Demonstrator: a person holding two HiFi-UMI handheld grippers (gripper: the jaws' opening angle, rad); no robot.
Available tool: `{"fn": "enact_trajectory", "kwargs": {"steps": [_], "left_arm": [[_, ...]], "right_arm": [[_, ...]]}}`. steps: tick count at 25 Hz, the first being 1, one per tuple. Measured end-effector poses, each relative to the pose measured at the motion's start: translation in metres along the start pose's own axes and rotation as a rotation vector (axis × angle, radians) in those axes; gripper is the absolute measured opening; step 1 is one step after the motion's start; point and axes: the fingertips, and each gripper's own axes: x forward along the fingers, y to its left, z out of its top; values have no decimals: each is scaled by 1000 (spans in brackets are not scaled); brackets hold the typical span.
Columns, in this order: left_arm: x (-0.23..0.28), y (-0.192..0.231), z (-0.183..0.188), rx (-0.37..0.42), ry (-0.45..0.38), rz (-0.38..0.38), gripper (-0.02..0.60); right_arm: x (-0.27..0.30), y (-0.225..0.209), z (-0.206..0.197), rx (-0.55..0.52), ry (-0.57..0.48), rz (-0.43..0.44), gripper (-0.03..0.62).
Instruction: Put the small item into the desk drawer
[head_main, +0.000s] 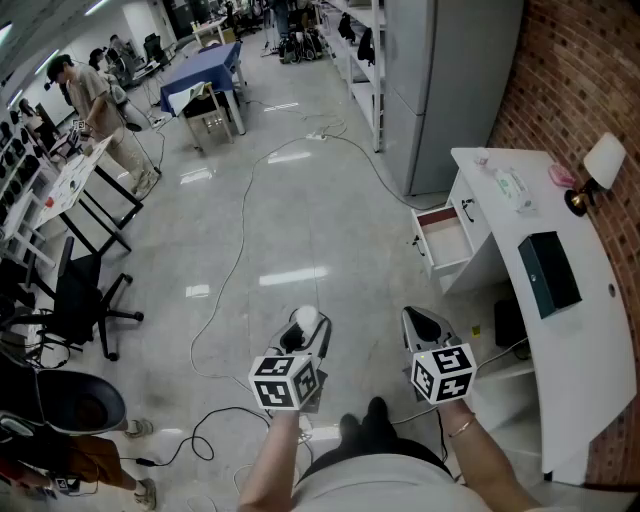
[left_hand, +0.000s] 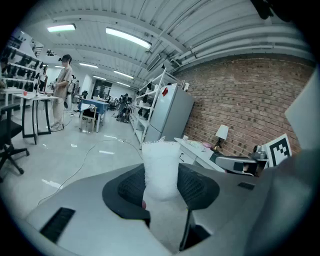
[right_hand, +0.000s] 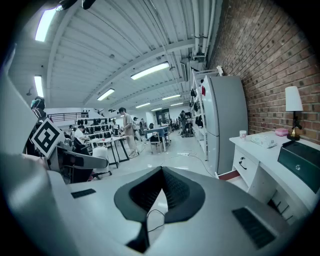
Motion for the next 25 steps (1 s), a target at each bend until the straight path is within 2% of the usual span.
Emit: {"fn": "enact_trajectory", "kwargs": {"steps": [11, 25], "left_arm": [[34, -4, 16, -5, -14, 45, 195], [96, -27, 40, 43, -11, 48, 195]], "right_arm": [[17, -33, 19, 8, -32, 23, 8], [44, -105, 23, 39, -14, -20, 8]]}}
